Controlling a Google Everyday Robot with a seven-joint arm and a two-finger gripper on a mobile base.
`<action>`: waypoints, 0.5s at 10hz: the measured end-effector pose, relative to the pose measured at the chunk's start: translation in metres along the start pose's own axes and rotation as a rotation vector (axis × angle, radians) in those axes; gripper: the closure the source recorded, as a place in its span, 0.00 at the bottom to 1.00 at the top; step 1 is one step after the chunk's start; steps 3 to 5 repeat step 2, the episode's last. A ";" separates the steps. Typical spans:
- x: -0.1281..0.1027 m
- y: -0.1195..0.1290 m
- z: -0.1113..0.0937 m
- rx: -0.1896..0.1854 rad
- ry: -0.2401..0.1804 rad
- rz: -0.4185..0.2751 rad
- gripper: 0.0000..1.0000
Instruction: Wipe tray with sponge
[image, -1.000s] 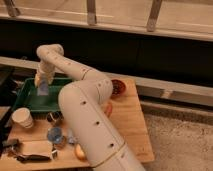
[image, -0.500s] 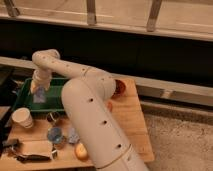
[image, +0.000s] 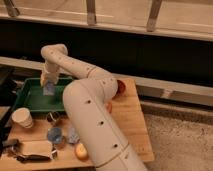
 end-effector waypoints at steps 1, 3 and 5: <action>-0.007 -0.003 0.001 -0.003 -0.001 -0.010 1.00; -0.011 -0.003 0.001 -0.008 -0.003 -0.019 1.00; -0.011 -0.003 0.001 -0.008 -0.003 -0.019 1.00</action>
